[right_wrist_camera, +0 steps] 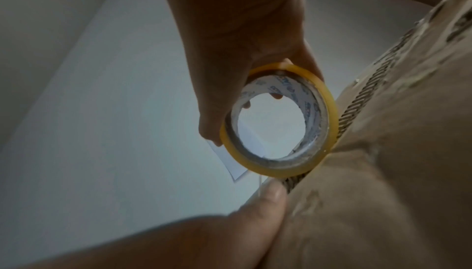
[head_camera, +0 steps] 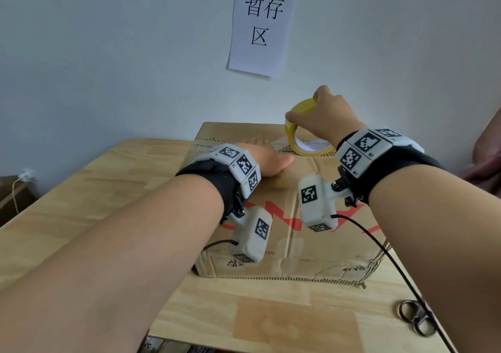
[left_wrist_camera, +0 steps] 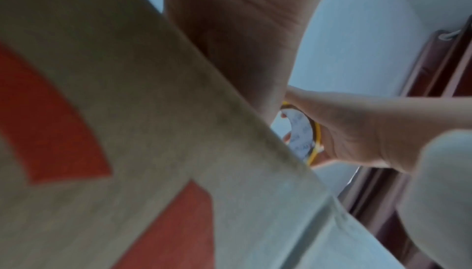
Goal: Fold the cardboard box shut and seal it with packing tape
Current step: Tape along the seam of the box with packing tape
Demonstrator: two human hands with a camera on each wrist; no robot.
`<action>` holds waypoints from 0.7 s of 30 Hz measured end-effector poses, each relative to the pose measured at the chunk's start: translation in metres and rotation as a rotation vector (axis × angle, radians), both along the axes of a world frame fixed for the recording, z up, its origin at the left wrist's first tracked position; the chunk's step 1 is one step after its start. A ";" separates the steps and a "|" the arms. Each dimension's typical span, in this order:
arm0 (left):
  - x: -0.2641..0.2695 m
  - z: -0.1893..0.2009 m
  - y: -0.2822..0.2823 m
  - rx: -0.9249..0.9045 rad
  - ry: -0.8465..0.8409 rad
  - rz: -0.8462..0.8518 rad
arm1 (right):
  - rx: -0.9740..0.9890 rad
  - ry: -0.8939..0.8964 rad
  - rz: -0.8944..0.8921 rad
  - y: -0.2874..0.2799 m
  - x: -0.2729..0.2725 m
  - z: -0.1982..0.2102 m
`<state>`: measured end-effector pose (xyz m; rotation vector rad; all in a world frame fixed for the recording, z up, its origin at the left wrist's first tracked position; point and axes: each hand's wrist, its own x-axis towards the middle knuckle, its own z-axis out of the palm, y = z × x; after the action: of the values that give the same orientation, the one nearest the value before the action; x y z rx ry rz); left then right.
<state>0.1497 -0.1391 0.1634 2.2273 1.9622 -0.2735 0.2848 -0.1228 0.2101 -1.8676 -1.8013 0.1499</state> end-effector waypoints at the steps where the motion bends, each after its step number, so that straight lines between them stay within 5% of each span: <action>1: 0.000 0.000 -0.002 0.001 -0.051 -0.043 | 0.001 -0.023 -0.004 0.000 -0.003 -0.001; 11: -0.080 0.019 -0.011 0.054 -0.094 -0.063 | -0.052 0.032 -0.025 -0.003 0.001 0.002; 21: -0.043 0.005 -0.013 0.106 -0.027 -0.103 | -0.037 0.038 0.001 -0.003 0.009 0.001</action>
<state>0.1066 -0.1517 0.1680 2.3890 1.8939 -0.1543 0.2934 -0.1259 0.2109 -1.8770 -1.7856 0.2191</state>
